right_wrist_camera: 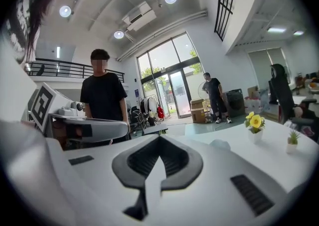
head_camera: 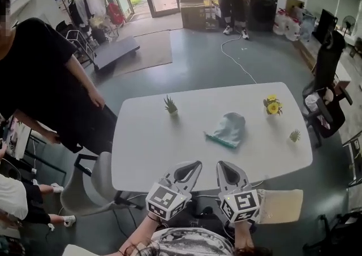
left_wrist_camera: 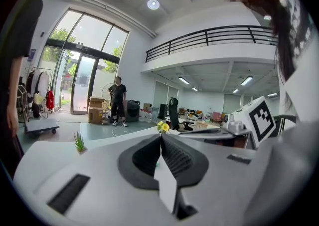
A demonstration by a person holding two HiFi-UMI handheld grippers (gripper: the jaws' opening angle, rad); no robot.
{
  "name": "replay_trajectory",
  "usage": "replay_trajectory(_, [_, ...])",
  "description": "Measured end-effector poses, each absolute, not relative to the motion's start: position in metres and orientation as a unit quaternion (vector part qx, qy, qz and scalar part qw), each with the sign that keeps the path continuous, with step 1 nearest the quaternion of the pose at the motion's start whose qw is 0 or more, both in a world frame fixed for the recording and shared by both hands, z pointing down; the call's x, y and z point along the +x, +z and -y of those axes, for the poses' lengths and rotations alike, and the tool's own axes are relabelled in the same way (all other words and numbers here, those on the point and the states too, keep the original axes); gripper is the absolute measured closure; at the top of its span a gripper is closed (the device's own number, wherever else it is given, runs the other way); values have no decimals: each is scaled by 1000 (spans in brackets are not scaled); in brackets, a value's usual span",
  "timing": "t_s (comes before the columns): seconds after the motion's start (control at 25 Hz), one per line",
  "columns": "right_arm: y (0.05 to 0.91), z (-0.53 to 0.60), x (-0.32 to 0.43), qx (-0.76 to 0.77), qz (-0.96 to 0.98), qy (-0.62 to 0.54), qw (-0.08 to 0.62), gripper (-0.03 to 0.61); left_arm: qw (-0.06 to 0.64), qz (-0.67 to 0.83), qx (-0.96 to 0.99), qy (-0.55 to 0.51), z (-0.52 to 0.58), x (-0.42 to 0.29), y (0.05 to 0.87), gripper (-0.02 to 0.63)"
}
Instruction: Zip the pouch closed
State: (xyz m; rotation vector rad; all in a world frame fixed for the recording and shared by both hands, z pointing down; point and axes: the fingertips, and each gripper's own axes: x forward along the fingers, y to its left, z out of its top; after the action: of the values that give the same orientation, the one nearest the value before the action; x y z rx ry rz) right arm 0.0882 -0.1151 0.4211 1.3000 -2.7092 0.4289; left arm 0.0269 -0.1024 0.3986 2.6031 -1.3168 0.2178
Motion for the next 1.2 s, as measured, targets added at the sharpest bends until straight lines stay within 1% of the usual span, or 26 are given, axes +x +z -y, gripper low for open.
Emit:
replay_trajectory(0.24, [462,157,81,435,881,171,80,583,108,429,894,77,153,21,415,600])
replay_trajectory(0.4, [511,187,77,438,867,200,128,579,114,425,894,84,177,15,434,600])
replay_trajectory(0.48, [540,202,69,436,858,225,150,517,121,420,895,92,185,8,446,600])
replay_trajectory(0.6, [576,228,62,449,840,251,173,528,126,414,896,101,199,0,460,600])
replay_trajectory(0.84, [636,261,39,453,812,289,226,526,141,424,887,114,219,-22,478,600])
replay_trajectory(1.2, [680,283,23,466,778,314,281,508,166,439,875,121,240,-51,496,600])
